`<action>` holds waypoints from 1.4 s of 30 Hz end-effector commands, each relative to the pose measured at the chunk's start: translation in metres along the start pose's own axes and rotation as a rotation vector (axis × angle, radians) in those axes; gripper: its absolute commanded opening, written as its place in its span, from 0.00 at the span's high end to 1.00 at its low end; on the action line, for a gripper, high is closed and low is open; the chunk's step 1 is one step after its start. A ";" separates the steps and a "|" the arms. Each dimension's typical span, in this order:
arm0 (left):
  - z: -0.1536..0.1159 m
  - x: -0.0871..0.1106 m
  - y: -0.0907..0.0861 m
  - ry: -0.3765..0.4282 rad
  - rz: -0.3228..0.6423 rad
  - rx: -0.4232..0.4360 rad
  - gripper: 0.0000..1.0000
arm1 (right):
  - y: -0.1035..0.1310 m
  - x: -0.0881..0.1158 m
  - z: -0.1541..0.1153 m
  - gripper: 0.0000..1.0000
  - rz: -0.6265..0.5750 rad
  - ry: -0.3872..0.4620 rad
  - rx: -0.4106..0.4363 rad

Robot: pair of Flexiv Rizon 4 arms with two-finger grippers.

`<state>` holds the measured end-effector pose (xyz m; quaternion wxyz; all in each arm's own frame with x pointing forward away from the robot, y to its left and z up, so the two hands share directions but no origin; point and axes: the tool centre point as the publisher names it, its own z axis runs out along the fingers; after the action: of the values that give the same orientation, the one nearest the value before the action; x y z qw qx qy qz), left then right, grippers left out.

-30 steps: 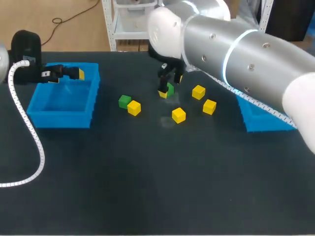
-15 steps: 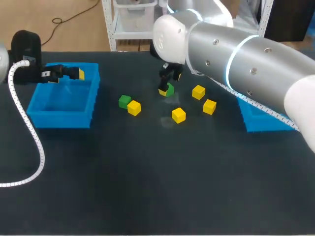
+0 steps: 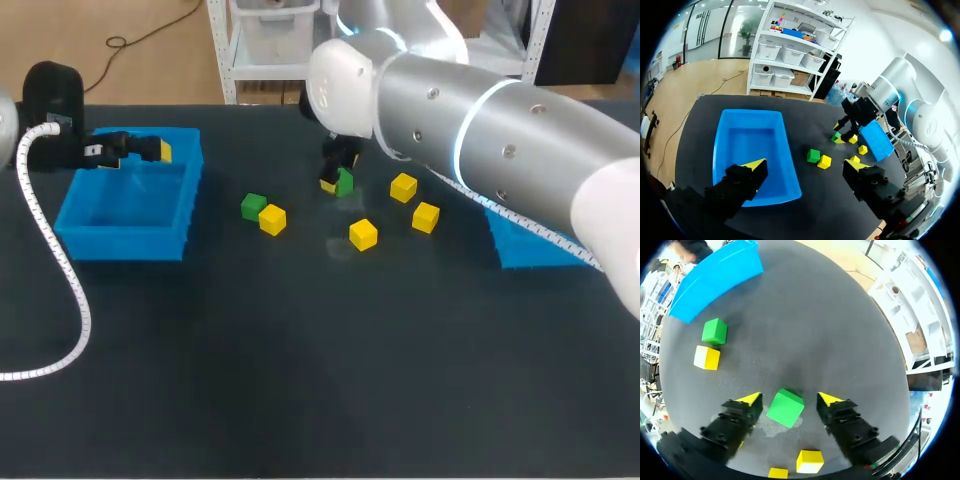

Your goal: Put the green cubes in the right bin and the yellow cubes in the left bin.

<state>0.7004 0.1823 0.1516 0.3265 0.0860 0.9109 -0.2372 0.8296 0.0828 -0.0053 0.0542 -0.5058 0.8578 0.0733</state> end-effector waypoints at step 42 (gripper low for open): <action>0.000 0.001 0.002 -0.007 0.002 0.012 0.00 | -0.062 0.211 -0.218 1.00 0.540 0.004 0.239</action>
<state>0.7004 0.1823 0.1516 0.3265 0.0860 0.9109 -0.2372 0.8117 -0.1473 0.1767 -0.0352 -0.2487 0.9666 -0.0520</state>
